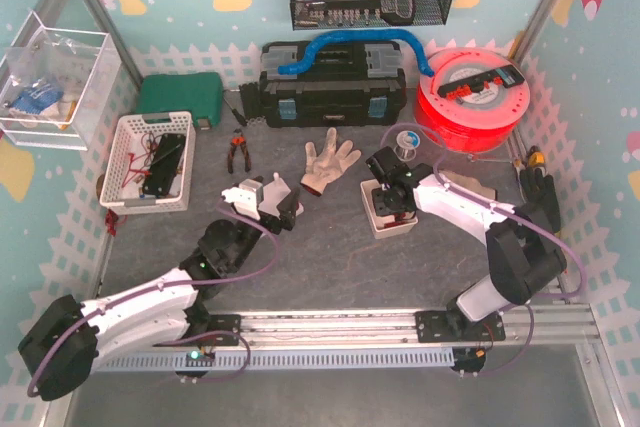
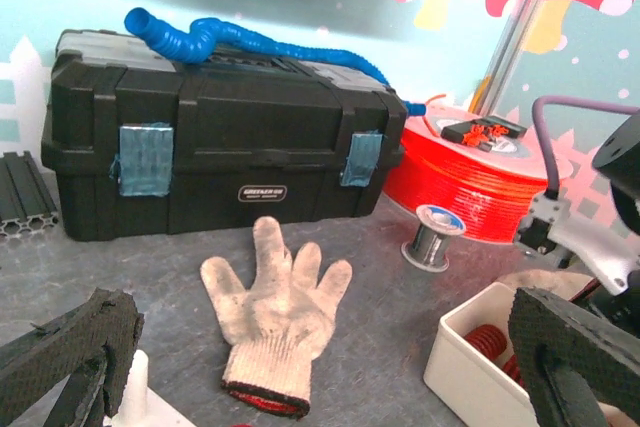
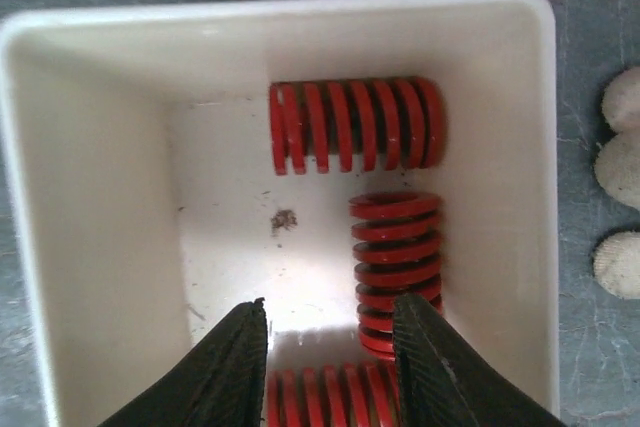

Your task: Install the large spring

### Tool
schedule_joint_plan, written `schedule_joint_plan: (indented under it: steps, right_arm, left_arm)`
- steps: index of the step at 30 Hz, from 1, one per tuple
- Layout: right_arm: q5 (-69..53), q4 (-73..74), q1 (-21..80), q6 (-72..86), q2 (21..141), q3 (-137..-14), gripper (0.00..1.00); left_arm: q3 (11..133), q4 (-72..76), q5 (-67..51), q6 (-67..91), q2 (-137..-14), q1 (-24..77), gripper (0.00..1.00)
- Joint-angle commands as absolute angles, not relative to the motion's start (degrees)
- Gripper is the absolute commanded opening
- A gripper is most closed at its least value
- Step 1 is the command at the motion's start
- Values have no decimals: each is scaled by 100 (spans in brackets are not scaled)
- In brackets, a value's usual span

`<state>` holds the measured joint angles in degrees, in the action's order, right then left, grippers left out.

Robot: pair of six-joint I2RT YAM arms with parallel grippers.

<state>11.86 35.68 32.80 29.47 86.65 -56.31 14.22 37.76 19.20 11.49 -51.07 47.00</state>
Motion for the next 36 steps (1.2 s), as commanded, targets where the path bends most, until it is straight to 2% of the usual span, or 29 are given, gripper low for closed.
schedule_joint_plan:
  steps: [1,21,28,36]
  right_arm:
    - [1530,3780,3319,3322,8902,-5610,38]
    - [1635,3473,3147,3461,10002,-5574,44]
    - [1634,3316,3151,3326,9872,-5636,22]
    - [2000,3289,3148,3075,9334,-5748,16]
  left_arm:
    - [1345,3791,1785,1020,-4978,4720,99]
    - [1273,3771,1757,1003,-4698,4720,99]
    - [1281,3806,1808,999,-4786,4720,99]
    - [1328,3829,1991,1087,-4994,4720,99]
